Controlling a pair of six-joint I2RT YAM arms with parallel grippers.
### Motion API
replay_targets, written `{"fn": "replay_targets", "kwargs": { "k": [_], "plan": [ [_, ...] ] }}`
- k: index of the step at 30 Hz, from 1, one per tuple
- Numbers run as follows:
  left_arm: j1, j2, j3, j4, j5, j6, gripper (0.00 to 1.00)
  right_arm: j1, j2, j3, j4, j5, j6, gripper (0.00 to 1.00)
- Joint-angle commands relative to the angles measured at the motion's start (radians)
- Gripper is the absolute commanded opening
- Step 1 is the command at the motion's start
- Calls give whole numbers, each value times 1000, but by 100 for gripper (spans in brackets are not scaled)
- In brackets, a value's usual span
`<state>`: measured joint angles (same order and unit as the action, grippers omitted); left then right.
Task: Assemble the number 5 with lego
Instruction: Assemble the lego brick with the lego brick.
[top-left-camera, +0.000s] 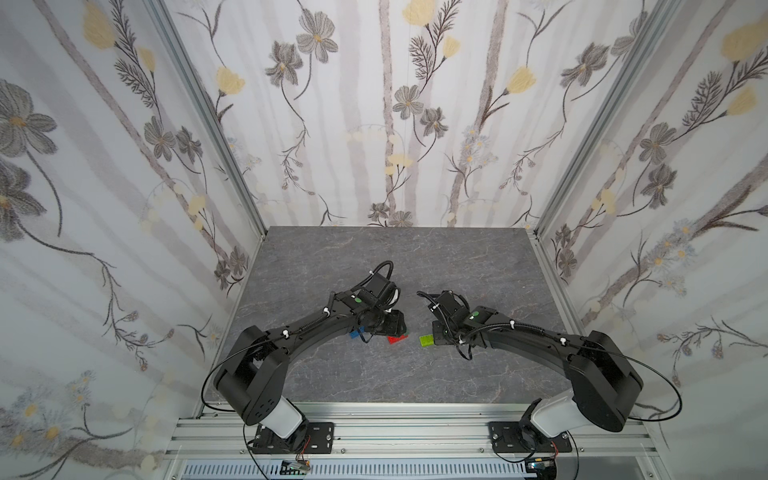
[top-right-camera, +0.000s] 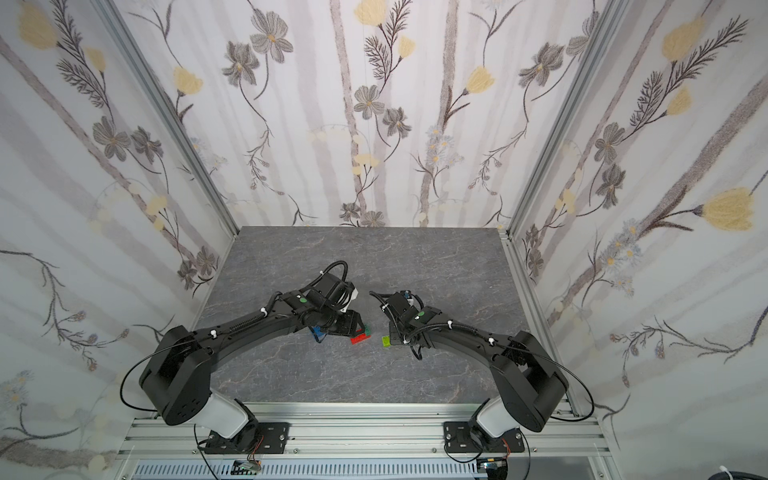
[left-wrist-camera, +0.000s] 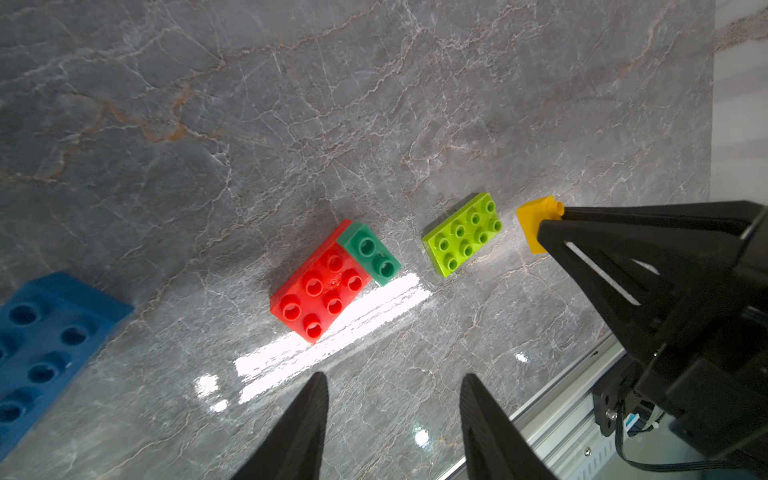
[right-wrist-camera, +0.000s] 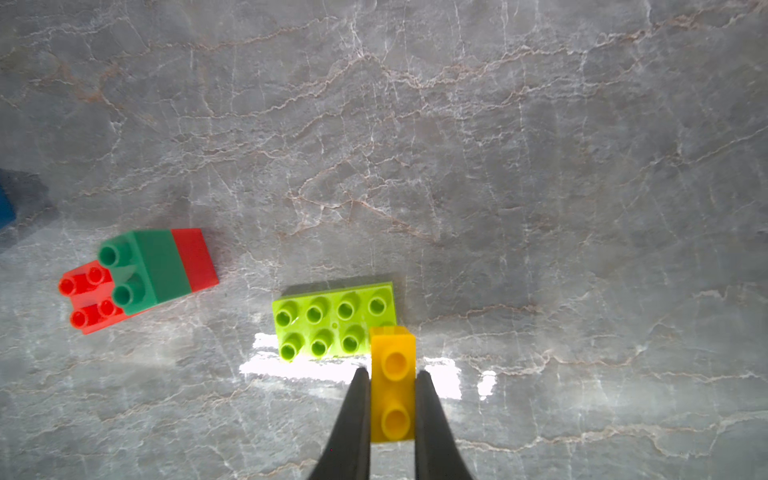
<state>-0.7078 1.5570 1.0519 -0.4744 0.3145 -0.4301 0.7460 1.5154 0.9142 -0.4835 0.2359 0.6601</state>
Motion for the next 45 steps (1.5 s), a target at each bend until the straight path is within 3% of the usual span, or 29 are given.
{"fn": "replay_targets", "kwargs": {
  "k": [1,30,45],
  "plan": [
    [1,-13,-9,11,-16,-19,52,4,16,-3,29,40,-20,14],
    [1,-48,-49,26,-24,-42,52,46,81,-38,94,64,-56,13],
    [1,-49,-54,24,-33,-39,52,111,150,-39,22,122,72,13]
  ]
}}
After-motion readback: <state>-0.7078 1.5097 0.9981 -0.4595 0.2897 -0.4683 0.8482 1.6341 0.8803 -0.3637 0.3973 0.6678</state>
